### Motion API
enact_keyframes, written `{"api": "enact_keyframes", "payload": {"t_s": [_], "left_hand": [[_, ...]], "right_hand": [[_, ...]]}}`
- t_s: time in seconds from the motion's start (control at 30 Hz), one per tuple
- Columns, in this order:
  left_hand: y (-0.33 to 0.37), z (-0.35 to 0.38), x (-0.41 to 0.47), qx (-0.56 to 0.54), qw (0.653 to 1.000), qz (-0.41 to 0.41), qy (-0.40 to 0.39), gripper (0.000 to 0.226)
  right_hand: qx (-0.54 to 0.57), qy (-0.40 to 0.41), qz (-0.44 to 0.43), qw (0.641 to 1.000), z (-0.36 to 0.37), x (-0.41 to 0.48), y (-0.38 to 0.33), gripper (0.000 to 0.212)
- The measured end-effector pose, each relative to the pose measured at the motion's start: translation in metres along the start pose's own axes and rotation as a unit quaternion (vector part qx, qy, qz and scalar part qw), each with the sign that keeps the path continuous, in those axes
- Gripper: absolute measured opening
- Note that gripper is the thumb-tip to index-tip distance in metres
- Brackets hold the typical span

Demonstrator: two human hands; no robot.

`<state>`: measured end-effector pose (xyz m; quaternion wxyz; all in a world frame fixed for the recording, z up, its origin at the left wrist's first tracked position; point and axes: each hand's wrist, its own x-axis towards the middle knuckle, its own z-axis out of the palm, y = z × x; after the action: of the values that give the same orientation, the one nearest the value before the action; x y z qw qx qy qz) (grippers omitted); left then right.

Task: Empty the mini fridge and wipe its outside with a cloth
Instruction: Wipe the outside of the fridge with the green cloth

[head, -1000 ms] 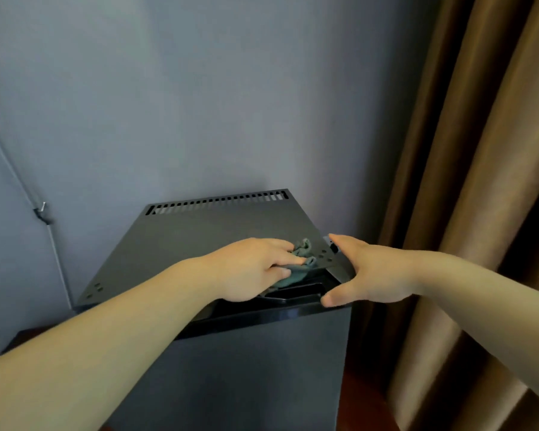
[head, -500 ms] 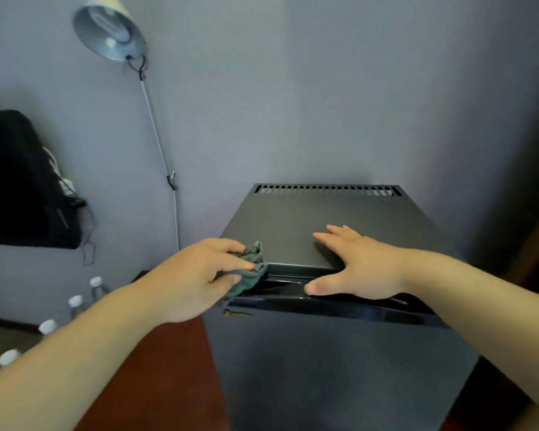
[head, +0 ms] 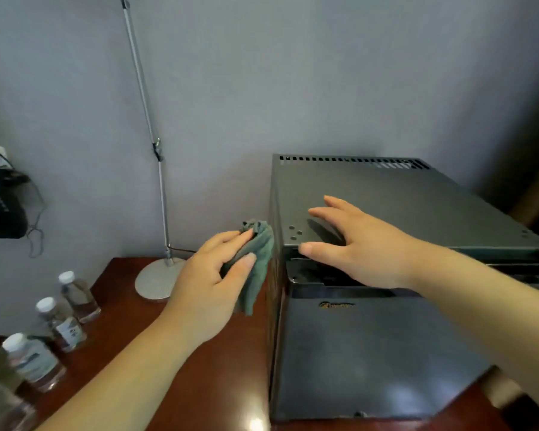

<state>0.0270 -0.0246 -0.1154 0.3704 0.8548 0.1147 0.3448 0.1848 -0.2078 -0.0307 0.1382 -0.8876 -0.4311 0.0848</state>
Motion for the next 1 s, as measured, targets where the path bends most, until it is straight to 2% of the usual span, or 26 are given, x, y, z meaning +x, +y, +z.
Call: {"api": "enact_keyframes", "payload": {"t_s": [0.1, 0.23, 0.43, 0.63, 0.77, 0.9, 1.0], "left_hand": [[-0.009, 0.011, -0.011, -0.082, 0.997, 0.012, -0.008, 0.033], [-0.014, 0.031, -0.033, -0.098, 0.993, 0.060, -0.018, 0.044], [-0.025, 0.064, -0.057, -0.108, 0.994, 0.006, -0.021, 0.043], [-0.032, 0.081, -0.078, -0.074, 0.997, -0.032, 0.002, 0.047], [-0.027, 0.099, -0.098, -0.038, 0.997, -0.059, 0.045, 0.057], [-0.012, 0.119, -0.115, 0.012, 0.991, 0.012, 0.136, 0.063], [-0.010, 0.141, -0.120, 0.166, 0.972, 0.112, 0.124, 0.063]], "right_hand": [[-0.021, 0.023, 0.032, 0.999, 0.015, -0.011, -0.015, 0.080], [-0.042, 0.079, 0.103, 0.991, 0.028, -0.031, -0.017, 0.075], [-0.097, 0.082, 0.132, 0.983, 0.037, -0.051, -0.014, 0.073], [-0.141, 0.104, 0.085, 0.981, 0.046, -0.052, -0.006, 0.082], [-0.162, 0.121, 0.030, 0.979, 0.048, -0.059, 0.002, 0.080], [-0.201, 0.118, -0.045, 0.972, 0.049, -0.068, 0.014, 0.074], [-0.193, 0.107, -0.076, 0.972, 0.045, -0.075, 0.026, 0.075]]}}
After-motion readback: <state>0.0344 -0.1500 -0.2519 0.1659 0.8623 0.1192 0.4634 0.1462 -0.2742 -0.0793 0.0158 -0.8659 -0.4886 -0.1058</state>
